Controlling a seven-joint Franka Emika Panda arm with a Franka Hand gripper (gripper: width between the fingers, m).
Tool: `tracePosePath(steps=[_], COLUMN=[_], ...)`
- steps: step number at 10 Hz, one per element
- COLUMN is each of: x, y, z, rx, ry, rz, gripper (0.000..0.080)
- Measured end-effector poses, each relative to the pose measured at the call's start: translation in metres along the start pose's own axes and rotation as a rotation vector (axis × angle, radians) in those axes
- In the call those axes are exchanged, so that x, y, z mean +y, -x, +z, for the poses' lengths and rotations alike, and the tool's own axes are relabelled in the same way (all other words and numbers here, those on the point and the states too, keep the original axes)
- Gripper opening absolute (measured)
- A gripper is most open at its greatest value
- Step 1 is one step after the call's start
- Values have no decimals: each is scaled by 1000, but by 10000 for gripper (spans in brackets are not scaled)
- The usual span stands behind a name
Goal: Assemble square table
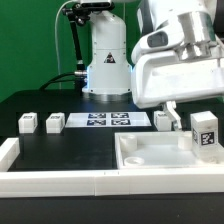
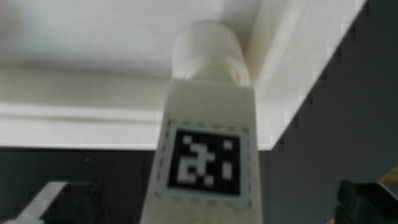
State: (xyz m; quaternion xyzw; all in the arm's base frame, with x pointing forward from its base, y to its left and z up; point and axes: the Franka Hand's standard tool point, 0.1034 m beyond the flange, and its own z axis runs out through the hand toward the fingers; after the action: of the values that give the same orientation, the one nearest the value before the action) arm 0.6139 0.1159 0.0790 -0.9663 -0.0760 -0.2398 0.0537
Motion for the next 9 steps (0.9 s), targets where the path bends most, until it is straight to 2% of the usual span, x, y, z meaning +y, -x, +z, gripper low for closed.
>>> tracePosePath(steps=[2, 4, 5, 6, 7, 9], x=[-1, 7, 14, 16, 11, 4], y=[1, 11, 8, -4, 3, -5], z=[1, 9, 10, 8, 5, 2], rx=[-20, -146, -273, -294, -395, -521], ry=[-5, -19, -41, -47, -69, -105], rz=[0, 9, 21, 25, 37, 51], gripper=[649, 649, 649, 649, 649, 649])
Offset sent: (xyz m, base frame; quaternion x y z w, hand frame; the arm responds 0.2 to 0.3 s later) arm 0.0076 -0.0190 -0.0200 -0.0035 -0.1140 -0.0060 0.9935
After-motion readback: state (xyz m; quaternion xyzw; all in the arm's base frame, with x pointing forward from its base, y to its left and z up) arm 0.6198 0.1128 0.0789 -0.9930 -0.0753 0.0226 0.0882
